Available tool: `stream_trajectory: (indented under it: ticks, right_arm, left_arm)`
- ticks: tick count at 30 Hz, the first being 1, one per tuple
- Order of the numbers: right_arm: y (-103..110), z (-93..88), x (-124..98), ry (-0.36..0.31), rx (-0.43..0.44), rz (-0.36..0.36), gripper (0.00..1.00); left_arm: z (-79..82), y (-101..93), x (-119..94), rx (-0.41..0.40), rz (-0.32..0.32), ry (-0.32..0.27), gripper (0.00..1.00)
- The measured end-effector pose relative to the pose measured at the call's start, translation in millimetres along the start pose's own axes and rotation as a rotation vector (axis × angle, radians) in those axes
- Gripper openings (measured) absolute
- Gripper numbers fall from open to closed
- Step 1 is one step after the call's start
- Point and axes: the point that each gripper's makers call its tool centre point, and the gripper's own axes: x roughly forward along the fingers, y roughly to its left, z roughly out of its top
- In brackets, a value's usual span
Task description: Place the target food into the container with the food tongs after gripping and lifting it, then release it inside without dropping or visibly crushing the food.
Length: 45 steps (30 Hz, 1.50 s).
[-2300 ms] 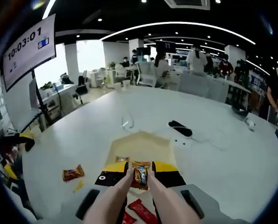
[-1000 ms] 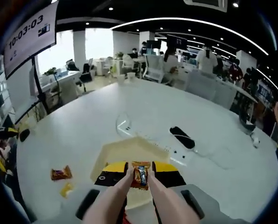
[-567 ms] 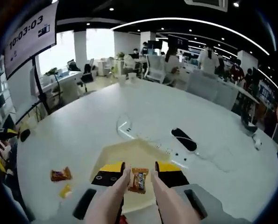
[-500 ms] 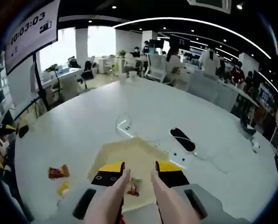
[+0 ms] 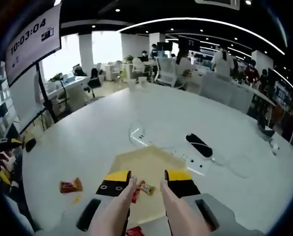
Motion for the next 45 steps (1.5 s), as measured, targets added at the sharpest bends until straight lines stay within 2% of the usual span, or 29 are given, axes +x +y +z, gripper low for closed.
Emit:
stream_trajectory:
  ticks: [7, 11, 19, 21, 23, 28, 33, 37, 40, 45]
  right_arm:
    - [2, -2.5, -2, -0.001, 0.021, -0.004, 0.27]
    - [4, -3.8, -10, -0.007, 0.026, -0.012, 0.27]
    - [19, -11.5, -37, -0.033, 0.041, -0.031, 0.28]
    - [16, -15.2, -39, -0.031, 0.04, -0.039, 0.28]
    - [24, -20.9, -49, -0.034, 0.045, -0.051, 0.28]
    - [26, -27.8, -64, -0.057, 0.069, -0.076, 0.28]
    - [39, -44.6, -85, -0.087, 0.111, -0.107, 0.28]
    - [53, -59.6, -94, -0.083, 0.125, -0.121, 0.29]
    - [65, -77.5, -106, -0.086, 0.157, -0.149, 0.28]
    - [74, -97.9, -123, -0.111, 0.184, -0.199, 0.28]
  left_arm:
    - [0.7, 2.0, 1, 0.002, -0.007, -0.001, 0.95]
    - [3.8, 1.8, 4, 0.008, -0.022, -0.009, 0.95]
    - [13.3, -4.6, 18, 0.035, -0.078, -0.015, 0.97]
    - [17.0, -6.2, 20, 0.041, -0.093, -0.025, 0.97]
    - [17.7, -7.1, 23, 0.043, -0.109, -0.024, 0.97]
    - [16.4, -12.0, 30, 0.055, -0.165, -0.023, 0.97]
    - [11.8, -21.0, 38, 0.083, -0.241, -0.002, 0.97]
    - [9.7, -26.0, 43, 0.079, -0.296, 0.016, 0.96]
    - [2.2, -30.2, 48, 0.118, -0.346, 0.04, 0.95]
    - [-8.8, -37.9, 52, 0.169, -0.406, 0.075, 0.95]
